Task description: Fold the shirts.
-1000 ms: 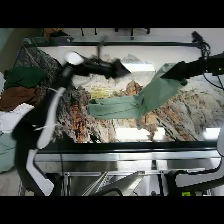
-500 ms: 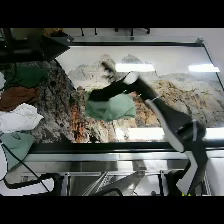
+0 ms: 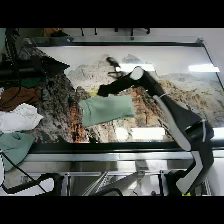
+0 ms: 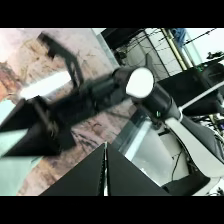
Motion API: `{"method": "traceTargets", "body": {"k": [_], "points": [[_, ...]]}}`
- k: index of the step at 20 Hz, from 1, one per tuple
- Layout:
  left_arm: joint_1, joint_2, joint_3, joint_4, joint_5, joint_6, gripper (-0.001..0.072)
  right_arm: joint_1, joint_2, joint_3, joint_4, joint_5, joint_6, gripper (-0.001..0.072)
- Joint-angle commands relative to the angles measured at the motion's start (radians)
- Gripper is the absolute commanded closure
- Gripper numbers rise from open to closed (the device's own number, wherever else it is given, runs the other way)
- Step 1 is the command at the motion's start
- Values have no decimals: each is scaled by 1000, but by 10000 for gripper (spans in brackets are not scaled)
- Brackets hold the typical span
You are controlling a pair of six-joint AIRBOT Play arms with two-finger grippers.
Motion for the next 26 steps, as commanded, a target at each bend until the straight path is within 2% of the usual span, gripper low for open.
{"method": "traceTargets", "body": {"k": [1, 4, 7, 11, 17, 18, 19, 20, 22, 23, 26], "points": [[2, 2, -12, -79, -16, 8, 692, -212, 40, -6, -211, 216, 124, 10], [2, 3, -13, -94, -24, 8, 692, -312, 14, -82, -217, 228, 118, 10], [2, 3, -13, -95, -25, 8, 692, -324, -50, -125, -211, 229, 97, 10], [2, 3, -13, -95, -39, 8, 692, -322, -135, -124, -35, 228, 32, 11], [2, 3, -13, -94, -43, 8, 692, -292, -190, -124, 62, 228, -3, 22], [2, 3, -13, -94, -43, 8, 692, -282, -190, -124, 98, 228, -22, 119], [2, 3, -13, -94, -43, 8, 692, -272, -190, -124, 133, 229, -53, 327], [2, 3, -13, -94, -42, 8, 692, -264, -190, -124, 166, 229, -74, 488], [2, 3, -13, -94, -43, 8, 692, -261, -187, -123, 209, 228, -110, 665], [2, 3, -13, -94, -44, 8, 692, -266, -181, -121, 208, 225, -114, 688], [2, 3, -13, -94, -54, 8, 692, -332, -132, -121, 175, 204, -106, 689]]}}
